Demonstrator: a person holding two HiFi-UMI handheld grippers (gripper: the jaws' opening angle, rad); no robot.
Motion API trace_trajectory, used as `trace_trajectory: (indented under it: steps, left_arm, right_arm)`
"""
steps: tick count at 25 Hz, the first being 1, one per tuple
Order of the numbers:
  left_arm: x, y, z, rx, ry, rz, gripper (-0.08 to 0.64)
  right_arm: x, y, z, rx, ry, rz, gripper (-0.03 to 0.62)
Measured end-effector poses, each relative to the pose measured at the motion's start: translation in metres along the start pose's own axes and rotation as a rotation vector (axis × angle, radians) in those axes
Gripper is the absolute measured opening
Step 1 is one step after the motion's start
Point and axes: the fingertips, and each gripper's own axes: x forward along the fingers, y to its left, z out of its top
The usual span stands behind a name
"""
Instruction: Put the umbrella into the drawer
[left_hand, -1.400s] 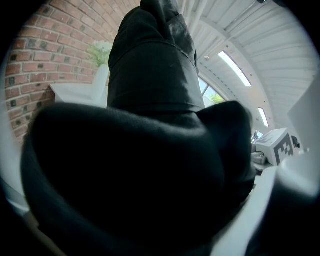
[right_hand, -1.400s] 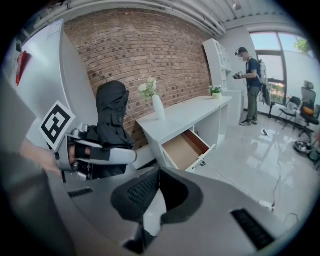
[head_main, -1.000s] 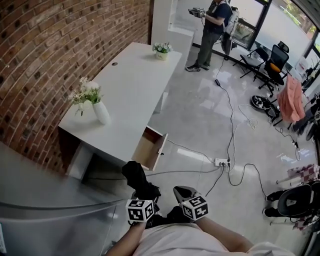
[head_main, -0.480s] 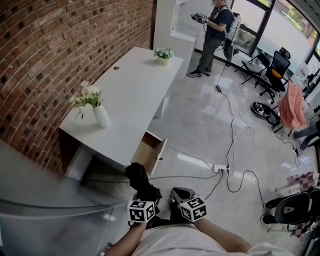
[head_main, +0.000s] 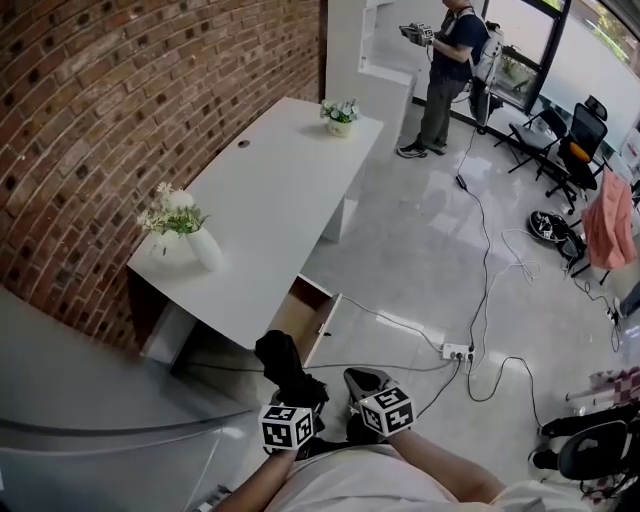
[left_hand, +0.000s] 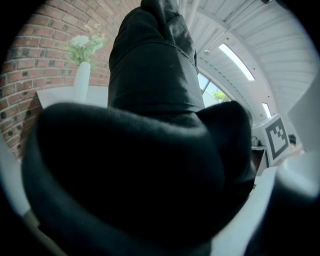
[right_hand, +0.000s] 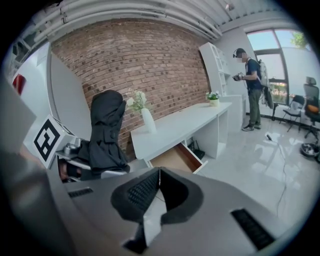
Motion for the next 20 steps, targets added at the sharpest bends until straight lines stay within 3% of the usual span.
trace_trajectory:
  steps: [13,20]
  left_arm:
    - [0.053,-0.007,0.026,-0.074,0.020,0.069,0.233]
    - [0.078,-0.010,0.042,-0.058,0.007,0.099,0.233]
  right_arm:
    - [0.031,-0.050,0.033,-0.033,0.024,0.133,0.017]
    - [0.046,-0.066,0.044,-0.079,0.052,0.189,0.017]
